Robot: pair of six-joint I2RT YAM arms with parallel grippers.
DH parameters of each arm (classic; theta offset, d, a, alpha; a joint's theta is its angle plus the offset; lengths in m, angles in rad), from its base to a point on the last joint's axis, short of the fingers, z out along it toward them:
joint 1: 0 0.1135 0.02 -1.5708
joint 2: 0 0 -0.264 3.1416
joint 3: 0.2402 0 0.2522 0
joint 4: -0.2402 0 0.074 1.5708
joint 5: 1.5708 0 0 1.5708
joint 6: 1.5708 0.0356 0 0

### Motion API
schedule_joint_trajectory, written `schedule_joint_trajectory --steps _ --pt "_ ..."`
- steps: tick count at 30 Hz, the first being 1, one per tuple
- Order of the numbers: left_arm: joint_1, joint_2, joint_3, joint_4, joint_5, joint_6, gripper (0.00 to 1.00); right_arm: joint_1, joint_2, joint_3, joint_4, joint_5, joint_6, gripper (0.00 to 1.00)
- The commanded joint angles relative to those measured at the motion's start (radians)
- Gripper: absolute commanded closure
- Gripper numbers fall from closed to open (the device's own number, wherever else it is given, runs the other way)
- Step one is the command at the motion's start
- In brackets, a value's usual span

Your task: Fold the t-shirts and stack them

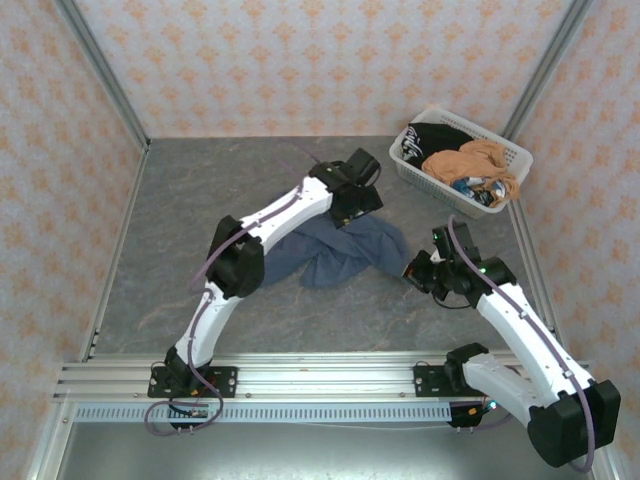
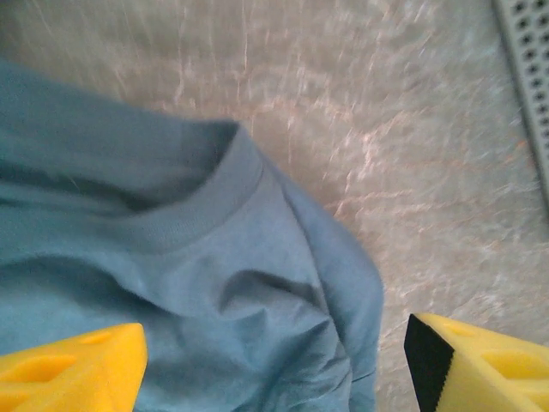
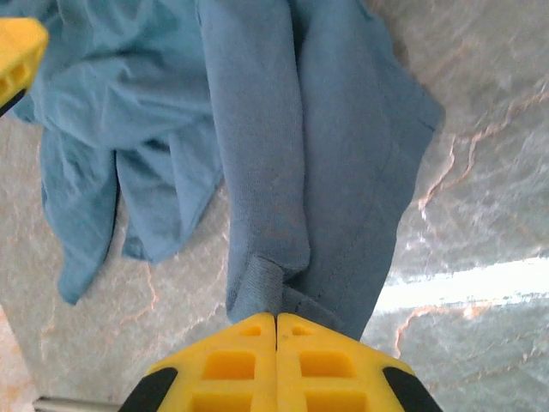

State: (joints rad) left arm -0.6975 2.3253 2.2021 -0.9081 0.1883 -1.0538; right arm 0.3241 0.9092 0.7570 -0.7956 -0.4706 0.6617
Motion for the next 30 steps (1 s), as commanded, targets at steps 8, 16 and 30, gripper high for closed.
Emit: schedule_joint_trajectory --steps 8,16,30 --pt "-0.026 0.137 0.148 -0.139 -0.068 -0.08 0.21 0.007 0.0 -0.011 -0.19 0.004 -0.008 1.0" --pt "-0.022 0.149 0.124 -0.154 -0.179 -0.045 0.79 0.002 0.007 0.019 -0.338 0.184 0.048 1.0" --pt "-0.047 -0.362 -0.441 0.017 -0.128 -0.103 0.85 -0.056 0.189 0.071 -0.246 0.301 0.058 1.0"
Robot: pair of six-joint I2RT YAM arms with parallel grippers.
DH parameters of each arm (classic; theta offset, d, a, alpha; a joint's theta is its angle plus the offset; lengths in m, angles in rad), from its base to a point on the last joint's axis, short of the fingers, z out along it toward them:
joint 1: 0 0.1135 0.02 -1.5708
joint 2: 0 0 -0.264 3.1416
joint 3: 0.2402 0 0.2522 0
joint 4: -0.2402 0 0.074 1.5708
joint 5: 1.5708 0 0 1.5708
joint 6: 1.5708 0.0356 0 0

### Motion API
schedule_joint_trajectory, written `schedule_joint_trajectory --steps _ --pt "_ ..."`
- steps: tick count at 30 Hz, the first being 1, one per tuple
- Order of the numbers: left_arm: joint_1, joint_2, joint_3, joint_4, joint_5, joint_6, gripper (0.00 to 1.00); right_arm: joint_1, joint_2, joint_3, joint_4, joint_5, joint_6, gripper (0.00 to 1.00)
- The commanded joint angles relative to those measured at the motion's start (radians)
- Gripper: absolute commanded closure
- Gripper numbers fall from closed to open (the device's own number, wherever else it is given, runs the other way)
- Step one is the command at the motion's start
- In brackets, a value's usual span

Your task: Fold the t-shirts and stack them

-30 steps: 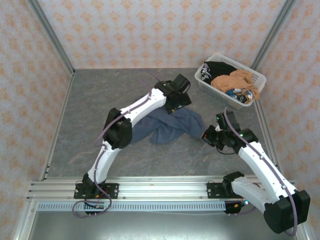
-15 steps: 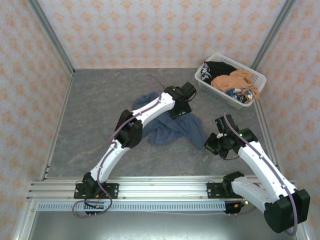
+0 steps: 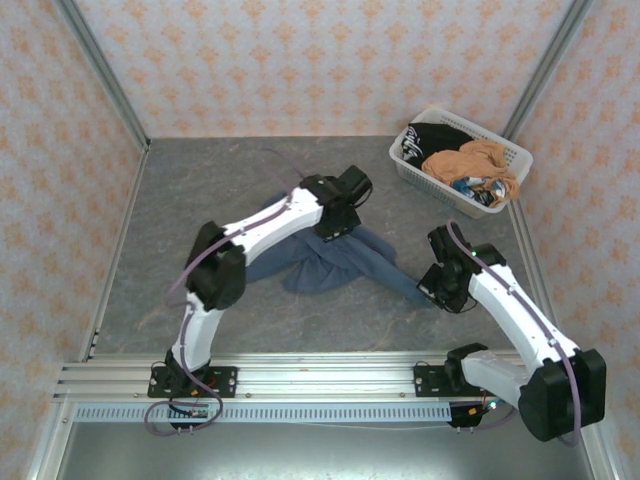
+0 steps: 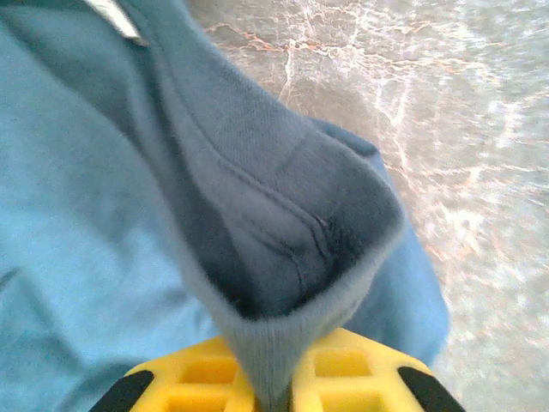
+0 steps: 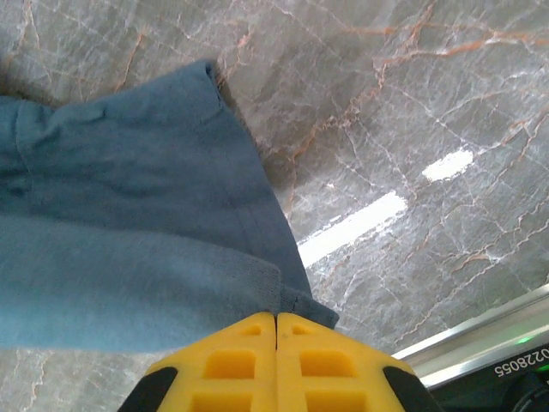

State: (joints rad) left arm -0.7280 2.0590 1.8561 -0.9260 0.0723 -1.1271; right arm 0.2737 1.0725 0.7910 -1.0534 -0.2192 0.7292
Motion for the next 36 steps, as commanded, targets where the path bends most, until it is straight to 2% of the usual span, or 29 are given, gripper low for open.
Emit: schedule_joint_trajectory --steps 1,4,9,10,13,14,16,19,20,25,28,31,36 --pt "-0.022 -0.139 -0.154 0.046 -0.02 -0.039 0.85 -0.006 0.038 0.038 0.015 0.046 -0.01 1.0" --pt "-0.026 -0.245 -0.319 0.102 0.01 -0.077 0.86 -0.005 0.057 0.021 0.029 0.052 -0.005 1.0" --pt "-0.026 -0.298 -0.492 0.191 0.134 -0.122 0.84 -0.007 0.086 0.002 0.047 0.063 -0.012 1.0" --pt "-0.026 -0.305 -0.508 0.183 0.146 -0.13 0.8 -0.006 0.095 0.002 0.049 0.062 -0.015 1.0" --pt "-0.023 -0.345 -0.53 0.112 0.117 -0.145 0.44 -0.007 0.106 0.004 0.055 0.063 -0.025 1.0" --pt "-0.018 -0.369 -0.536 0.095 0.087 -0.148 0.36 -0.007 0.13 0.006 0.056 0.064 -0.028 1.0" --pt "-0.006 -0.421 -0.546 0.091 0.027 -0.151 0.23 -0.007 0.135 0.007 0.056 0.067 -0.03 1.0" --pt "0.027 -0.476 -0.546 0.103 -0.027 -0.153 0.19 -0.007 0.128 0.011 0.055 0.071 -0.028 1.0" --pt "0.039 -0.49 -0.547 0.104 -0.038 -0.163 0.12 -0.007 0.122 0.013 0.056 0.071 -0.028 1.0" --pt "0.074 -0.507 -0.551 0.126 -0.014 -0.2 0.11 -0.007 0.116 0.022 0.055 0.036 -0.025 1.0" --pt "0.072 -0.455 -0.552 0.147 0.062 -0.211 0.11 -0.005 0.086 0.015 0.059 -0.017 -0.026 1.0" --pt "0.043 -0.382 -0.54 0.162 0.127 -0.232 0.11 -0.002 0.061 0.002 0.067 -0.067 -0.046 1.0" --pt "-0.024 -0.273 -0.5 0.219 0.132 -0.27 0.11 0.019 0.053 -0.005 0.048 -0.13 -0.086 1.0"
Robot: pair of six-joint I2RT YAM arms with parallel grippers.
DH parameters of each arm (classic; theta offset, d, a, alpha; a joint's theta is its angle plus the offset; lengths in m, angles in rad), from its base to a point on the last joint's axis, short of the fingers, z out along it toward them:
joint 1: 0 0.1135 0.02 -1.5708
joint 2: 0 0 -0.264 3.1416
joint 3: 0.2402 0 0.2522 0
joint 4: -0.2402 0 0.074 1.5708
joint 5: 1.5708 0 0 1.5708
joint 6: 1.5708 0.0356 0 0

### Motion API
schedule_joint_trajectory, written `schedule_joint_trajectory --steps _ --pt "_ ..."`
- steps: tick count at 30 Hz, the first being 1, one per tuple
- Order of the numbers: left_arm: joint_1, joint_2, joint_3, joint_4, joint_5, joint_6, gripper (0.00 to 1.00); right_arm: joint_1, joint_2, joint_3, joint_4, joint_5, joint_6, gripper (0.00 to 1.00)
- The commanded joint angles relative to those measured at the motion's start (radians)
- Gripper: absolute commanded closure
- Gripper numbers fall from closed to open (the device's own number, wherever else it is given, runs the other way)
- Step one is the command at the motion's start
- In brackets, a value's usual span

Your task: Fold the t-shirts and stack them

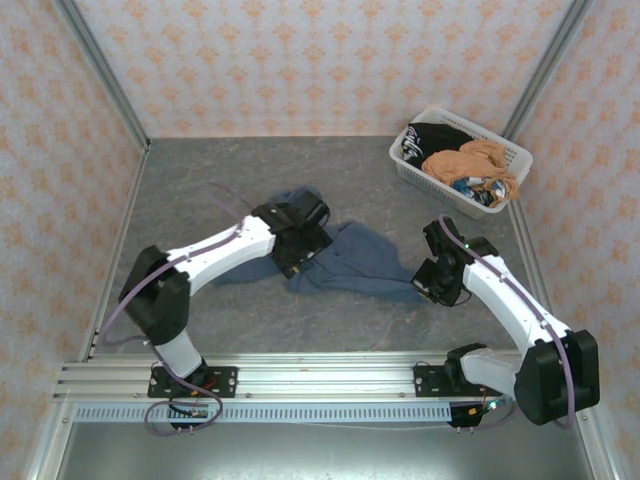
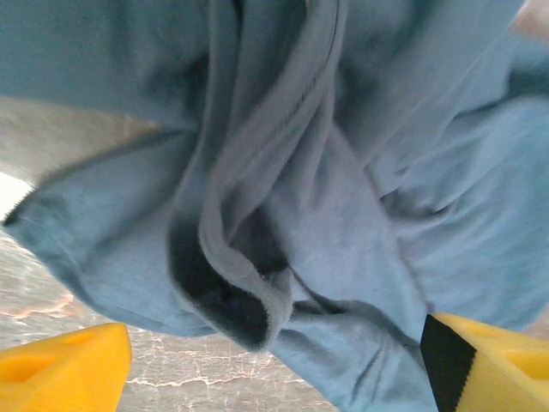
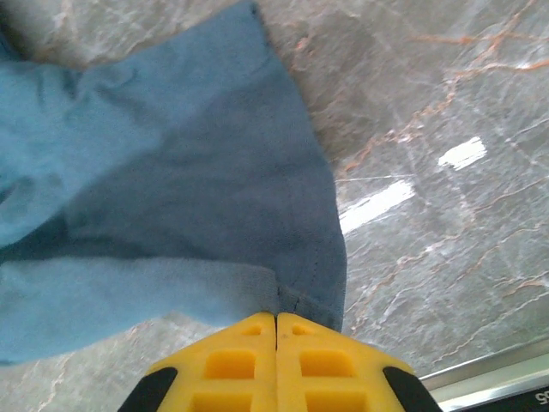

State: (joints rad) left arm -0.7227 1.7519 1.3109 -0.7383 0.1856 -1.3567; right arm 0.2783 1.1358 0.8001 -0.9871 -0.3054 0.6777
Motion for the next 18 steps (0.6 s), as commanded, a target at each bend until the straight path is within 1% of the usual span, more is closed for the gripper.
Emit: schedule_joint_trajectory --steps 1,3,5,6,8,10,11,13,15,18 --pt "-0.035 0.062 0.059 0.025 0.017 -0.043 0.11 0.022 -0.013 -0.018 -0.027 -0.05 -0.036 1.0" --pt "-0.036 0.089 0.064 0.019 -0.007 -0.05 0.15 0.036 -0.022 -0.026 -0.04 -0.051 -0.034 1.0" --pt "-0.033 0.093 0.058 0.014 -0.059 -0.048 0.25 0.046 -0.036 -0.037 -0.044 -0.06 -0.028 1.0" --pt "-0.032 0.093 0.057 0.012 -0.074 -0.044 0.31 0.05 -0.044 -0.04 -0.044 -0.067 -0.022 1.0" --pt "-0.027 0.094 0.054 0.006 -0.078 -0.036 0.48 0.061 -0.056 -0.044 -0.042 -0.079 -0.016 1.0" --pt "-0.022 0.08 0.053 -0.012 -0.096 -0.018 0.7 0.07 -0.065 -0.04 -0.034 -0.091 -0.012 1.0" --pt "-0.02 0.068 0.055 -0.022 -0.113 -0.005 0.79 0.074 -0.068 -0.035 -0.03 -0.095 -0.012 1.0" --pt "-0.009 0.03 0.071 -0.055 -0.164 0.026 0.93 0.076 -0.079 -0.016 -0.021 -0.092 -0.015 1.0" --pt "0.023 -0.002 0.081 -0.06 -0.18 0.06 0.99 0.075 -0.083 0.019 -0.006 -0.083 -0.026 1.0" --pt "0.099 -0.05 0.116 -0.065 -0.186 0.114 1.0 0.075 -0.068 0.088 0.053 -0.122 -0.033 1.0"
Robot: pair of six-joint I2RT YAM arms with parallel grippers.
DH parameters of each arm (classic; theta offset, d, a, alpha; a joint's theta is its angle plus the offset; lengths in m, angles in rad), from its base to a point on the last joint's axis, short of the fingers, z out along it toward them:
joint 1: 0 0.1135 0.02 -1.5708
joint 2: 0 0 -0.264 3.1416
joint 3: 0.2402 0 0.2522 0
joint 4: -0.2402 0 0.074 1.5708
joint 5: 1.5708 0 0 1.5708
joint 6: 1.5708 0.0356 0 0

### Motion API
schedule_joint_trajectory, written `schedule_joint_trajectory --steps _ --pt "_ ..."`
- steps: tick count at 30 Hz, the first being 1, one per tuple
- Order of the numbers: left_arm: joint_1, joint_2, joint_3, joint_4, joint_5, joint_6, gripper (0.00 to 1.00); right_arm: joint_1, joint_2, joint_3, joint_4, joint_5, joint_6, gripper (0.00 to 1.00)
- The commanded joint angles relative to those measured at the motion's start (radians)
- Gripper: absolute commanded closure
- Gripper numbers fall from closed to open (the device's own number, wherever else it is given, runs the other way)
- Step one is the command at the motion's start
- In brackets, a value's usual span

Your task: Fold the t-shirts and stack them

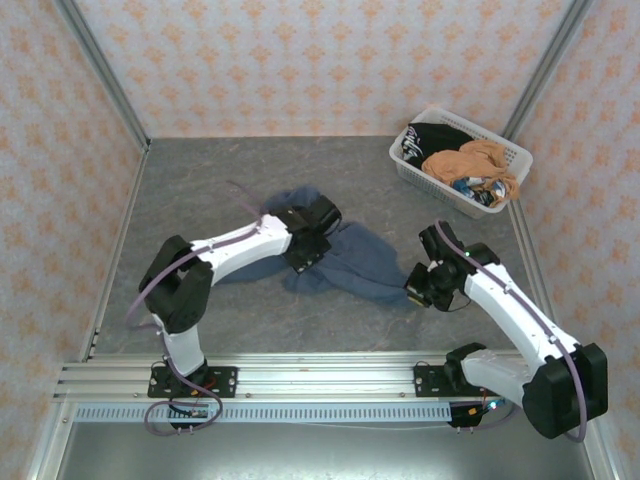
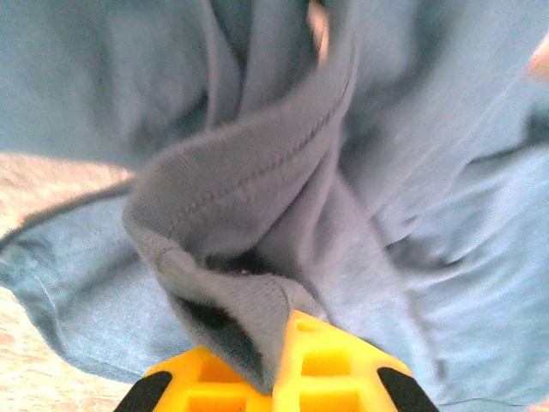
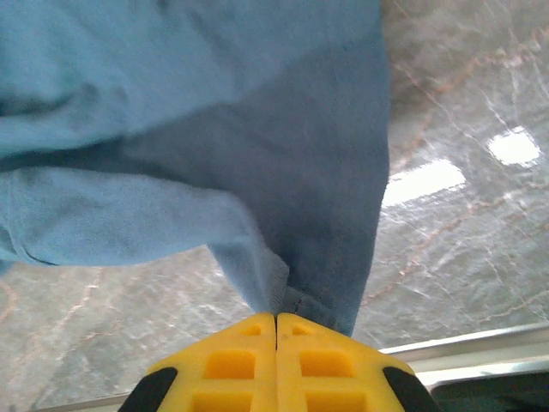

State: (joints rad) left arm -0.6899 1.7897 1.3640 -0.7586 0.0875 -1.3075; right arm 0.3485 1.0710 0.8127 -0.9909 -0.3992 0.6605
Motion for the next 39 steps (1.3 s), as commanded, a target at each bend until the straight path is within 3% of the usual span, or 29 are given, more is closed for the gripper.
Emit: schedule_joint_trajectory --steps 1,5,8,12,18,21,23,27,30,34,39 --pt "0.094 -0.103 0.085 -0.047 -0.093 0.091 1.0 0.006 0.004 0.102 0.09 -0.057 -0.015 1.0" --pt "0.19 -0.125 0.205 -0.02 -0.032 0.178 1.0 0.026 0.019 0.224 0.201 -0.106 -0.014 1.0" --pt "0.232 -0.105 0.345 -0.017 0.003 0.237 1.0 0.021 0.04 0.336 0.199 -0.053 -0.015 1.0" --pt "0.28 -0.015 0.555 0.031 0.065 0.279 1.0 -0.06 0.092 0.512 0.236 -0.002 0.008 1.0" --pt "0.304 0.323 1.137 0.077 0.17 0.317 1.0 -0.217 0.18 0.746 0.406 0.042 0.035 1.0" --pt "0.315 0.522 1.504 0.125 0.192 0.255 1.0 -0.277 0.231 0.876 0.489 0.007 0.037 1.0" --pt "0.324 0.599 1.629 0.24 0.188 0.186 1.0 -0.308 0.249 0.948 0.537 -0.002 0.037 1.0" --pt "0.343 0.563 1.57 0.537 0.154 0.087 1.0 -0.378 0.272 1.068 0.633 -0.043 0.088 1.0" --pt "0.371 0.501 1.546 0.61 0.141 0.093 1.0 -0.393 0.294 1.138 0.721 -0.108 0.135 1.0" --pt "0.441 0.412 1.542 0.48 0.135 0.171 1.0 -0.363 0.353 1.224 0.824 -0.238 0.209 1.0" --pt "0.536 0.3 1.459 0.236 0.133 0.322 1.0 -0.101 0.44 1.337 0.662 -0.288 0.036 1.0"
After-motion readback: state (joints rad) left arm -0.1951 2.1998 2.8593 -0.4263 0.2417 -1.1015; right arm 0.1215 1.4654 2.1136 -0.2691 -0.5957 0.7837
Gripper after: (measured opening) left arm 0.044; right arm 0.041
